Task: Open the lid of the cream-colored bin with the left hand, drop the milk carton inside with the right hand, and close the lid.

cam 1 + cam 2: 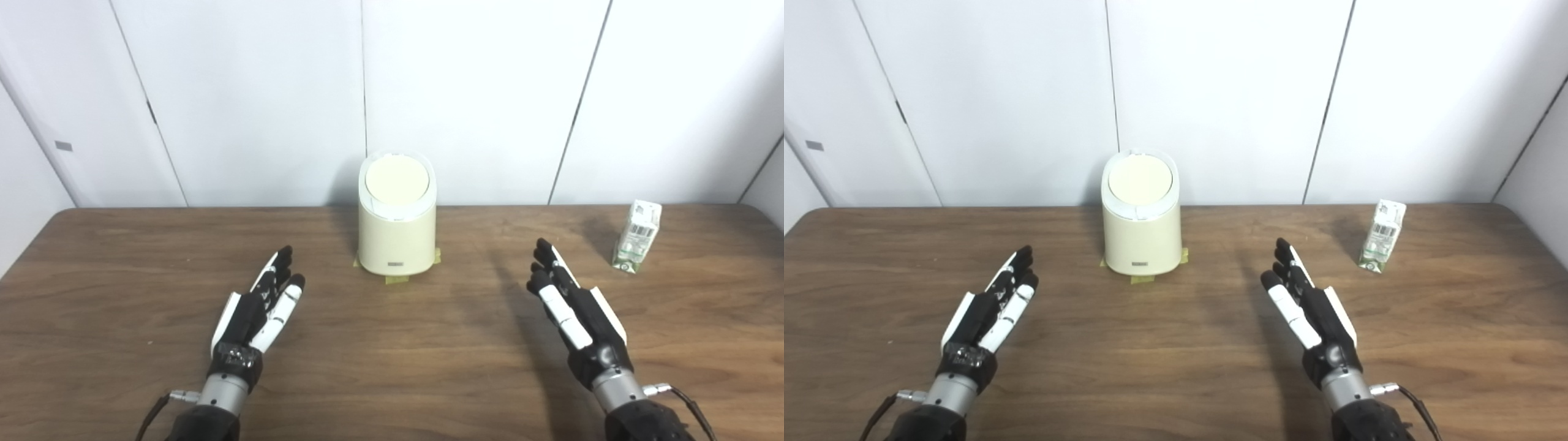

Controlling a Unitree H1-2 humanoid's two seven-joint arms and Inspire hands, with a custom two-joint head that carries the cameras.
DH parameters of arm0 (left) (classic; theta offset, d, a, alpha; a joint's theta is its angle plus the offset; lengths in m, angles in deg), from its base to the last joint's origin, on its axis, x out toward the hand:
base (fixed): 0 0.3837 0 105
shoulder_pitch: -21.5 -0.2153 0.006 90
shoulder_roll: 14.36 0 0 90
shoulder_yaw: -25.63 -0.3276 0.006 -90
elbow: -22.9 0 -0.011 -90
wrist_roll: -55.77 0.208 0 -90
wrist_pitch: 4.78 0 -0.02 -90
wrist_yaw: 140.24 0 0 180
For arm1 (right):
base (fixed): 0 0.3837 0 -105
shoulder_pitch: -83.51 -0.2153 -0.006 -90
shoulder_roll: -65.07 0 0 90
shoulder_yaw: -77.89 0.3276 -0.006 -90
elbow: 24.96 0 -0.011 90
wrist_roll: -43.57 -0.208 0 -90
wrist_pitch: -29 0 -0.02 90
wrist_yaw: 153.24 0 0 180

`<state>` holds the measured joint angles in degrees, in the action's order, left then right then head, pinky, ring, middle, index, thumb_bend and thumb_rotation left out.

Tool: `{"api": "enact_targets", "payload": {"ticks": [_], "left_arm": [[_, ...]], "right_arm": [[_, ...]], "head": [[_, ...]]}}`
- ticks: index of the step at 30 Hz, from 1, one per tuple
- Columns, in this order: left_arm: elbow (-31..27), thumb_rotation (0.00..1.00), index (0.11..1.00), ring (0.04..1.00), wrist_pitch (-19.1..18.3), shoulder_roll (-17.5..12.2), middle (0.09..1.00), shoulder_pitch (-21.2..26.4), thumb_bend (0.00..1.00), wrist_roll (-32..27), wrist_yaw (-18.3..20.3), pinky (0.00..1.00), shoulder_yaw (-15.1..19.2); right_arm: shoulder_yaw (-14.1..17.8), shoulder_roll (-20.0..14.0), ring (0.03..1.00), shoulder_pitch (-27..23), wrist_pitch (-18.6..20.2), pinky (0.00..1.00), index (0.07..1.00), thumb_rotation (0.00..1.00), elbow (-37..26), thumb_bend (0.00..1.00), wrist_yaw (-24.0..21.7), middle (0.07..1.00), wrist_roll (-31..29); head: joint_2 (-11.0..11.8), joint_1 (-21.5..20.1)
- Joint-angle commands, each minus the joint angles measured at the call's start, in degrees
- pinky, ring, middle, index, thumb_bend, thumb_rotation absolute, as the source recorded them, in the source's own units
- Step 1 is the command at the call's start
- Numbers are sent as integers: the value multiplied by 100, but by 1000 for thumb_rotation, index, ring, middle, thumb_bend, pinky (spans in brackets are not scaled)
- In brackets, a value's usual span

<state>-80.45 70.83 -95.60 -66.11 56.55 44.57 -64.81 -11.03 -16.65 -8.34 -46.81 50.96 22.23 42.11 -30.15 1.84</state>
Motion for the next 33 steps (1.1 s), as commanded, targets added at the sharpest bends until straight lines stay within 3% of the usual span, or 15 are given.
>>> {"api": "enact_targets", "payload": {"ticks": [1, 10, 17, 27, 33], "left_arm": [[-91, 679, 968, 992, 257, -21, 990, 138, 450, 61, -45, 956, 9], [-93, 772, 972, 990, 300, -45, 987, 99, 499, 3, -30, 962, 71], [-64, 738, 971, 987, 400, -97, 984, 58, 485, -57, 34, 957, 114], [10, 667, 959, 966, 449, -135, 972, -27, 605, 225, -26, 927, -23], [196, 625, 963, 968, 588, -91, 974, -62, 602, 152, -20, 931, 4]], "right_arm": [[4, -16, 986, -146, -134, 937, 981, 771, -155, 632, 3, 997, 8], [34, 146, 969, -133, -362, 900, 971, 780, 66, 647, 89, 982, -10], [34, 208, 979, -73, -420, 911, 977, 773, 91, 645, 27, 991, -98], [71, 238, 994, 77, -505, 956, 983, 775, 124, 654, -69, 997, -411], [77, 229, 999, 65, -667, 957, 989, 753, 310, 615, -81, 998, -472]], "head": [[0, 1], [80, 67], [156, 8], [668, -29], [913, -21]]}}
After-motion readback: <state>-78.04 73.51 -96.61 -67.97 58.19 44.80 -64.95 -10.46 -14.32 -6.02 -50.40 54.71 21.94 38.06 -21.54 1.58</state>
